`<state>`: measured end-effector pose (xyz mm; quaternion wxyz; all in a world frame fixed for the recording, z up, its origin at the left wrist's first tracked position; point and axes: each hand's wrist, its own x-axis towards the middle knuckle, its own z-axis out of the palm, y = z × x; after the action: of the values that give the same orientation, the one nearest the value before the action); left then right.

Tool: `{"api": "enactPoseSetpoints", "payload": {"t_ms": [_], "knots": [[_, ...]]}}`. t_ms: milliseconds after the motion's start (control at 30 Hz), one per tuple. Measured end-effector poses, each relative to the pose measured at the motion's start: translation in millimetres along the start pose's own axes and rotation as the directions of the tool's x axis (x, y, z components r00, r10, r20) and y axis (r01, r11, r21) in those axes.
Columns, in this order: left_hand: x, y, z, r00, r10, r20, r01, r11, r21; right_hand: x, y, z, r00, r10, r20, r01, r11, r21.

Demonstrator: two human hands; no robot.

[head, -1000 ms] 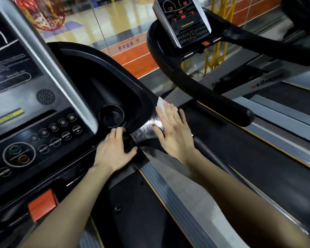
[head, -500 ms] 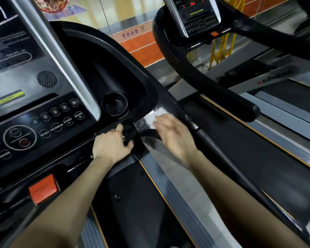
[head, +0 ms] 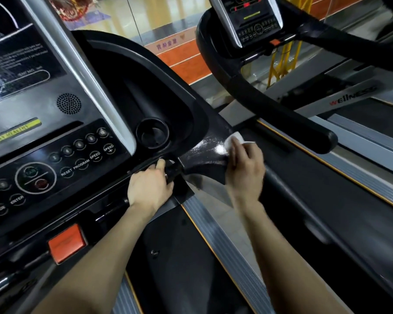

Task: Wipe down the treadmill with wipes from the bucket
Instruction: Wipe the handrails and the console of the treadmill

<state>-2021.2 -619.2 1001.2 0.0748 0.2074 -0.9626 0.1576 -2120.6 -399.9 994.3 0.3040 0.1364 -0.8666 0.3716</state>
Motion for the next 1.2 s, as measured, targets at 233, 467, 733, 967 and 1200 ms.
{"api": "enactPoseSetpoints", "payload": {"t_ms": [233, 467, 733, 967, 1200], "knots": [[-12, -5, 12, 0.985, 0.112, -0.130, -0.121, 0.990, -0.066, -20, -40, 29, 0.944, -0.262, 0.200, 0.239, 0.962, 0.134], [-16, -6, 20, 0.952, 0.198, -0.234, -0.212, 0.977, -0.035, -47, -75, 36, 0.984, -0.068, 0.167, 0.048, 0.991, 0.123], [-15, -6, 21, 0.951, 0.228, -0.210, -0.245, 0.967, -0.063, -61, 3, -27, 0.981, 0.194, -0.009, -0.194, 0.980, -0.034], [-15, -9, 14, 0.955, 0.254, -0.154, -0.265, 0.963, -0.055, -67, -40, 14, 0.983, 0.048, 0.176, -0.034, 0.996, -0.082], [-16, -5, 5, 0.965, 0.238, -0.107, -0.248, 0.965, -0.090, -50, 40, -92, 0.995, 0.099, 0.015, -0.092, 0.964, -0.251]]}}
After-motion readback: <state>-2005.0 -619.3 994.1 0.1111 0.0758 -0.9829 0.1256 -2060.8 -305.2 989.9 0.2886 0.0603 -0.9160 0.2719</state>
